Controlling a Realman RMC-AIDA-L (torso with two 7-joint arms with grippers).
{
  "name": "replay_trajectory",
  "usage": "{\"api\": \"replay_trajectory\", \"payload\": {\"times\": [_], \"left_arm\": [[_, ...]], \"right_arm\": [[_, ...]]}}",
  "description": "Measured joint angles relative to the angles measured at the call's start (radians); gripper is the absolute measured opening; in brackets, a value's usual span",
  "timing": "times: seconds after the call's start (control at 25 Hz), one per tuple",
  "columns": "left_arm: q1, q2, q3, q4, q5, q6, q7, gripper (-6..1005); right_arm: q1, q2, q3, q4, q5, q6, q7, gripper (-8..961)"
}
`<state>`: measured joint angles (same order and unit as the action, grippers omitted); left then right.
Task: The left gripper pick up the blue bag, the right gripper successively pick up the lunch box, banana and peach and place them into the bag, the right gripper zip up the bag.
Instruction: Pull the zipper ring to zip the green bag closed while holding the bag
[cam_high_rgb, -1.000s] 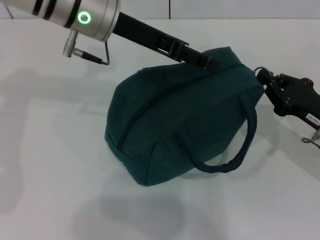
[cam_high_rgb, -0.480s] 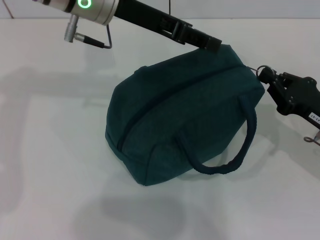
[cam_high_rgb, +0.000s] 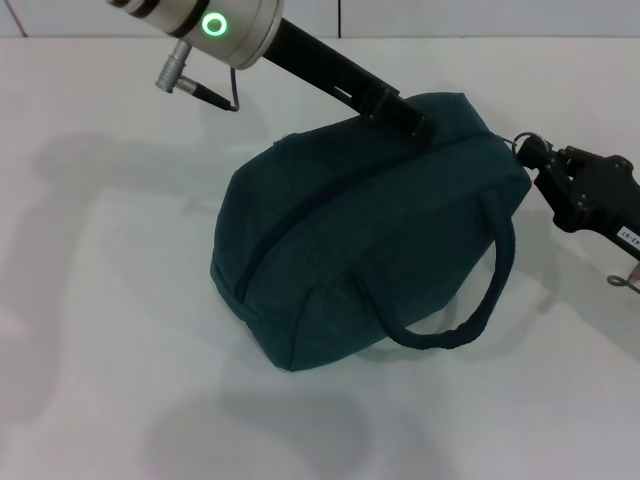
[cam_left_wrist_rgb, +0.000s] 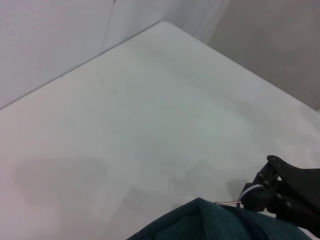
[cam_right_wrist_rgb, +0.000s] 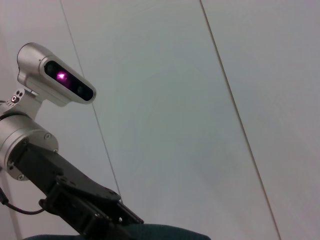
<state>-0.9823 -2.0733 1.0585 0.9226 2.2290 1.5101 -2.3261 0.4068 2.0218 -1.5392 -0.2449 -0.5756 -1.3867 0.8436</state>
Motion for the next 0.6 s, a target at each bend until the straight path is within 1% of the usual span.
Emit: {"api": "replay_trajectory", "payload": {"times": [0.12,0.32,0.6], "left_arm": [[-0.005,-0.003,0.0,0.005,0.006,0.0,-0.001,490],[-0.006,0.002,-0.001,0.014,0.006,-0.001,0.003,465],[-0.002,0.002,0.0,0.014,0.008,0.004,0.01,232]], "right_arm": [[-0.001,0.0,0.001,0.0,0.001,-0.001,0.0,61],[-0.003,0.0,0.002,-0.001,0.004,-0.002,0.0,62],[-0.003,-0.001,0.004,-0.001,0.005,0.001,0.0,63]]}}
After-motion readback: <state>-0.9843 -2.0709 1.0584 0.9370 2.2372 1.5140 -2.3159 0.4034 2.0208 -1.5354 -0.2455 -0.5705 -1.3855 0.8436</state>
